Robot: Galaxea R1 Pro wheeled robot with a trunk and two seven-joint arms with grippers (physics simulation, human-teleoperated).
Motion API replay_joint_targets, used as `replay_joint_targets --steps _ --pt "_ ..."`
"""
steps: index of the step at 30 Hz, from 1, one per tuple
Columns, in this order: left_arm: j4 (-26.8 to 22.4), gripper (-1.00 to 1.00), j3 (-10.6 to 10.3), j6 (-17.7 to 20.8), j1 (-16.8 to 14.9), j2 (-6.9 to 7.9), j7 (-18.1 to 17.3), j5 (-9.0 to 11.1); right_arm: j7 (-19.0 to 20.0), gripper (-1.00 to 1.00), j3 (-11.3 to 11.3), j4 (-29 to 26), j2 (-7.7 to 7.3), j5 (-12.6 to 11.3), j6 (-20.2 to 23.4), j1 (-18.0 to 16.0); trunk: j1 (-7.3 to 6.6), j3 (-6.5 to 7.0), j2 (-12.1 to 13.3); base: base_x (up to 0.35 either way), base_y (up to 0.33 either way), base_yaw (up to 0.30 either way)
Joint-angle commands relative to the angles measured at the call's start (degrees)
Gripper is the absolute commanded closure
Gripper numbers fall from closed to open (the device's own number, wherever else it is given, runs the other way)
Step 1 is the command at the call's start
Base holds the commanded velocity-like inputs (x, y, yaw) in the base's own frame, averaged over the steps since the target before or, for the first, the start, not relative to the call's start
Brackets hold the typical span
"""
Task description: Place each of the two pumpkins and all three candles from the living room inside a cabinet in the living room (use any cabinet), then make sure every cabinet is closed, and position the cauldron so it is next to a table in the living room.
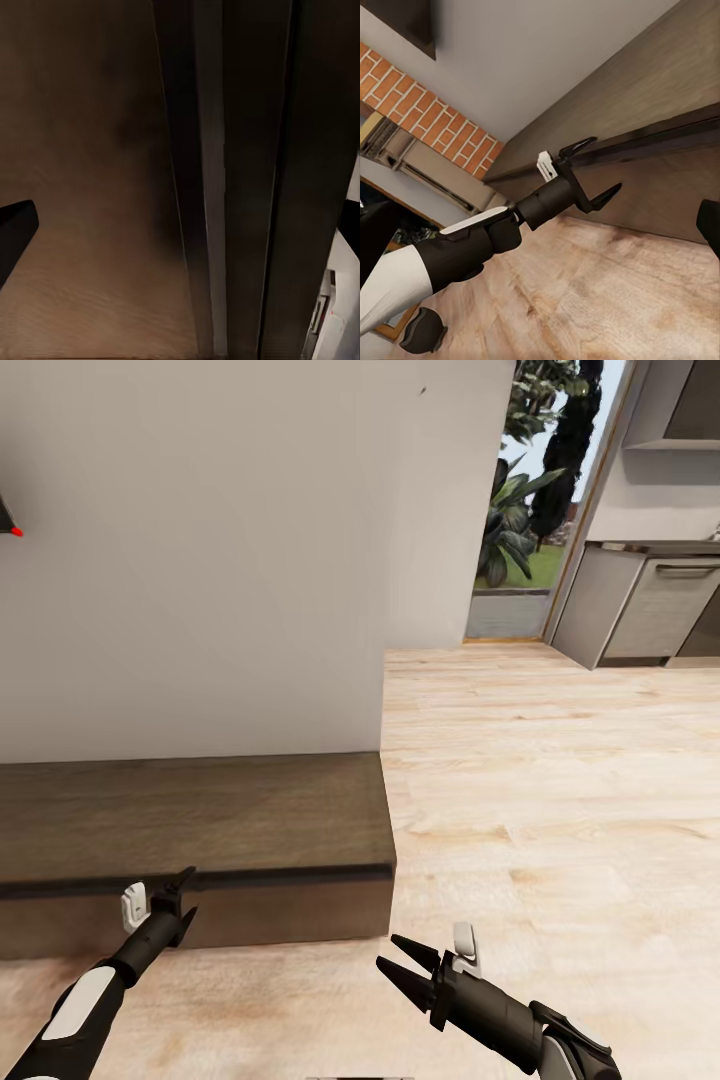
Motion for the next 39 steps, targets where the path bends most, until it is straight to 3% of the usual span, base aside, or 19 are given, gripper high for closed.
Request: replay_joint_targets --steps 1,38,39 --pt "0.0 -1.00 0.2 0.5 0.0 -0.02 0.0 0.4 -0.1 -1.00 0.0 0.0 -0.03 -0.5 0.5 0.0 -0.02 -0.05 0.0 -0.164 0.000 0.000" --pt "0.0 -1.00 0.1 0.5 0.0 -0.15 0.0 0.4 0.0 -1.00 0.0 0.0 -0.03 -0.4 0.5 0.0 -0.02 -0.05 0.0 -0.001 0.000 0.000" --pt "0.0 1.00 0.1 0.5 0.0 -0.15 0.0 0.4 0.0 -1.00 0.0 0.0 -0.01 -0.4 0.5 0.0 -0.02 -0.05 0.0 0.000 0.000 0.000"
